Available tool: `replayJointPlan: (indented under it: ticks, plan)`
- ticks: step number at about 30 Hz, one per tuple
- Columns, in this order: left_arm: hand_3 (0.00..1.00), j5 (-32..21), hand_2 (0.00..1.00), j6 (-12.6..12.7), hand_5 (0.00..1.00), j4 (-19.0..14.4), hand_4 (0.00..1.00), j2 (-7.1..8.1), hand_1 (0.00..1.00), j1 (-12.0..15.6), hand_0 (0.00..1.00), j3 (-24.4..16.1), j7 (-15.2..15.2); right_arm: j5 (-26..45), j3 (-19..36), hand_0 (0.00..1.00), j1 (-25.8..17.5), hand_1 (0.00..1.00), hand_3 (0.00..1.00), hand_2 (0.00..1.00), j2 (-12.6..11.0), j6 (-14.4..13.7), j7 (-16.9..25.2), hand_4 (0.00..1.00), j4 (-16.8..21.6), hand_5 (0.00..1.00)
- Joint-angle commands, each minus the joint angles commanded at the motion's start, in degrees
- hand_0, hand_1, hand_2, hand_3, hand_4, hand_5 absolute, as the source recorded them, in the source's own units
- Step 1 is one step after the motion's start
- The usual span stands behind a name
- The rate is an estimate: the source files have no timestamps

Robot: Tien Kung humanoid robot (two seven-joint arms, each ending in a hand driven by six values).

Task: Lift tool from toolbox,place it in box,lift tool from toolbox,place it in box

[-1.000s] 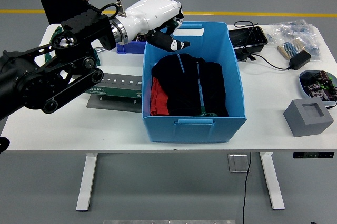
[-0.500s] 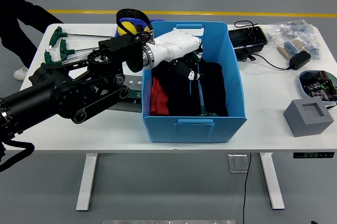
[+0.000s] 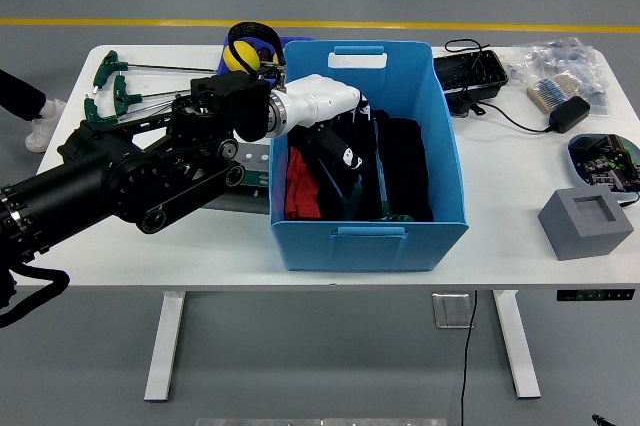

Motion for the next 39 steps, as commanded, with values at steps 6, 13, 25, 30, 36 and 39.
replayJointPlan:
  ticks: [6,13,25,30,36,39]
  plan:
    - [0.840,0.01,0.811,-0.30,0.615,-1.75,0.937,0.93,0.652,1.36,0.526,-1.60,0.91,0.12,0.07,0.692,-0.01,0.682,0.583,0.732,0.06,-0.08,0.04,0.791,-0.03,0.719]
    - [0.842,2.16,0.826,1.91,0.625,-6.58,0.940,1.90,0.673,5.38,0.568,-7.24,1.06,-0.24,0.43,0.693,0.01,0.682,0.582,0.730,0.04,-0.08,0.04,0.792,-0.03,0.717]
    - [0.800,0.92,0.811,7.54,0.608,-11.79,0.918,2.31,0.689,14.69,0.626,-21.63,0.86,-0.52,0.83,0.692,-0.08,0.682,0.583,0.731,0.03,-0.04,0.07,0.793,-0.03,0.717]
    - [0.788,-3.91,0.829,8.51,0.608,-11.33,0.916,1.74,0.730,19.13,0.693,-27.78,-0.37,-0.91,1.39,0.692,-0.36,0.680,0.583,0.731,0.14,-0.07,-0.01,0.793,-0.03,0.717]
    - [0.806,-7.77,0.855,9.68,0.606,-10.12,0.917,0.82,0.754,23.87,0.697,-33.62,-2.15,-1.39,1.56,0.692,-0.57,0.681,0.582,0.731,0.25,-0.06,-0.10,0.793,-0.03,0.716]
    - [0.839,-12.46,0.978,13.90,0.600,-9.87,0.915,0.21,0.861,26.70,0.824,-36.05,-4.68,-2.05,2.20,0.692,-0.79,0.681,0.581,0.731,0.38,-0.07,-0.27,0.793,-0.03,0.718]
